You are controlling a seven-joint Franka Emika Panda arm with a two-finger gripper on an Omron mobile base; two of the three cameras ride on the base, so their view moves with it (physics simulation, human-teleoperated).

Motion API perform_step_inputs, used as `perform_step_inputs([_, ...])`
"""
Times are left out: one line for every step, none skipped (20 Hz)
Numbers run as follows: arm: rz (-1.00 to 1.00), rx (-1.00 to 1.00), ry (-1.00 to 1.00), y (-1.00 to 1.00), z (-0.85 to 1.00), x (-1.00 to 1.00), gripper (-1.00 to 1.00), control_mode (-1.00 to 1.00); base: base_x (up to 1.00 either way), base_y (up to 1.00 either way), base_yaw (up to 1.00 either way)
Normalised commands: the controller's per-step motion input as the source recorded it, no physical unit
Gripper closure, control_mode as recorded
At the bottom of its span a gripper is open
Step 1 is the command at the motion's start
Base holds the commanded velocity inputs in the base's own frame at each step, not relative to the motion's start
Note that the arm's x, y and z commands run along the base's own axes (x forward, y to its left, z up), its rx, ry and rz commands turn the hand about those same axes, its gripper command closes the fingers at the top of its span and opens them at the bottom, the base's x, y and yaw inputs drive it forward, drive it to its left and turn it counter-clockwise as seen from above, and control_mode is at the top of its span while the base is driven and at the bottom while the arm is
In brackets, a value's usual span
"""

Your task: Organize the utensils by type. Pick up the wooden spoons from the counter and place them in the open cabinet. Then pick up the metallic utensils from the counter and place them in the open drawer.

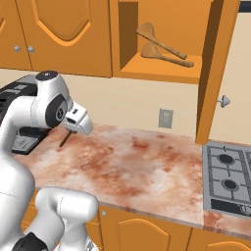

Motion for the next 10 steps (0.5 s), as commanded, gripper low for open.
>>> perform_step_inputs([0.09,-0.06,0.00,0.00,0.18,-0.43,1.00,-1.00,0.00,0.00,0.00])
perform_step_inputs([0.09,-0.07,0.00,0.00,0.06,-0.55,1.00,-1.00,0.00,0.00,0.00])
perform_step_inputs([0.11,-0.06,-0.01,0.00,0.08,-0.51,1.00,-1.00,0.00,0.00,0.00])
perform_step_inputs([0.13,-0.07,-0.06,0.00,0.07,-0.51,1.00,-1.00,0.00,0.00,0.00])
perform_step_inputs([0.12,-0.06,-0.02,0.00,0.12,-0.41,1.00,-1.00,0.00,0.00,0.00])
perform_step_inputs([0.12,-0.05,0.00,0.00,0.21,-0.26,1.00,-1.00,0.00,0.00,0.00])
perform_step_inputs([0.13,-0.05,0.01,0.00,0.39,-0.16,1.00,-1.00,0.00,0.00,0.00])
perform_step_inputs([0.13,-0.06,0.08,0.00,0.34,0.00,1.00,-1.00,0.00,0.00,0.00])
perform_step_inputs([0.11,-0.05,0.03,0.00,0.29,0.00,1.00,-1.00,0.00,0.00,0.00])
perform_step_inputs([0.09,-0.05,0.00,0.00,0.29,-0.06,1.00,-1.00,0.00,0.00,0.00])
